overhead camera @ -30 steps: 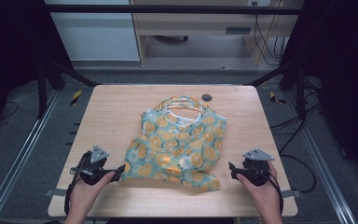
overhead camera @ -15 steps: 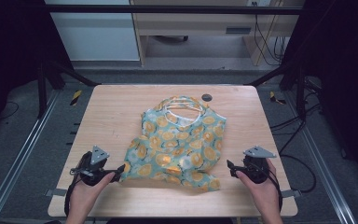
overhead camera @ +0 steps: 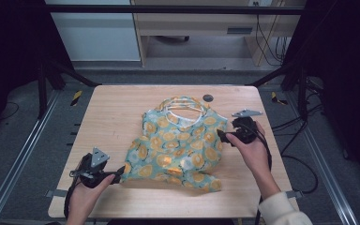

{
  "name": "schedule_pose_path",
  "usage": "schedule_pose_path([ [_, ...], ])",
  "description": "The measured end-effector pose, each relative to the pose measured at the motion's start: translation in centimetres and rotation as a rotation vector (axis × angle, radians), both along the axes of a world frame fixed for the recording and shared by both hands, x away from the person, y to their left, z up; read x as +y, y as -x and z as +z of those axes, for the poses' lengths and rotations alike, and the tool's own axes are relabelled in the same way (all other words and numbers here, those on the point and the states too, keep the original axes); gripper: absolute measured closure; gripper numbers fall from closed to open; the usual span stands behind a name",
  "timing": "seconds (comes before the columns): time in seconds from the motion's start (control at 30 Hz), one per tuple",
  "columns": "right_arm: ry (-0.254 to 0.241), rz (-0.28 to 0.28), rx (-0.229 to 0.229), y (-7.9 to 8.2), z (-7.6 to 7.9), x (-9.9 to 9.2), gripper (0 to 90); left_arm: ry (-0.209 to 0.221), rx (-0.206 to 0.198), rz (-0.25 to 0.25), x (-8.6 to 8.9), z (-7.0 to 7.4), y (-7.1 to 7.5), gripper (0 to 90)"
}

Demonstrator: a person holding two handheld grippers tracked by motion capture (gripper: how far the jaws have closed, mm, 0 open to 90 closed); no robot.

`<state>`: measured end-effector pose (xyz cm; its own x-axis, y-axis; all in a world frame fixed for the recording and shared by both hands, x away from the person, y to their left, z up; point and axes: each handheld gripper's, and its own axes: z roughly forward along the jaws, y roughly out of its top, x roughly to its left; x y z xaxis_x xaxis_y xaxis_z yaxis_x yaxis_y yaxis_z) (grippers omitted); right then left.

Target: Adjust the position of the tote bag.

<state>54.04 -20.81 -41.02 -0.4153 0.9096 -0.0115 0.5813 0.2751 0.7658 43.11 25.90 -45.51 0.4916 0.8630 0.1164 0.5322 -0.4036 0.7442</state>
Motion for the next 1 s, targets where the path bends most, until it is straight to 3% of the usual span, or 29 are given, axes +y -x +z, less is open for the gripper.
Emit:
schedule_pose_path([
  [0.2,0.025,-0.029,0.061,-5.5,-1.3,1.5,9.3,-0.001,0.001,-0.012,-0.3,0.0,-0.1,14.2],
  [0.3,0.039,-0.043,0.087,-7.3,-2.0,1.8,9.1,0.006,0.002,-0.019,-0.5,0.0,-0.1,14.2],
  [0.43,-0.013,-0.065,0.116,-8.8,-3.5,1.6,10.4,0.018,0.002,-0.035,-1.0,0.1,0.0,14.2],
  [0.77,-0.033,-0.067,0.169,-9.3,-4.9,1.7,7.6,0.010,-0.005,-0.045,-1.7,0.1,0.3,14.2],
  [0.9,-0.048,-0.056,0.170,-9.0,-4.8,1.7,7.1,0.035,-0.001,-0.051,-1.7,0.1,0.3,14.3],
  [1.0,-0.051,-0.055,0.166,-8.9,-4.6,1.6,6.6,0.028,-0.001,-0.052,-1.8,0.1,0.3,14.3],
])
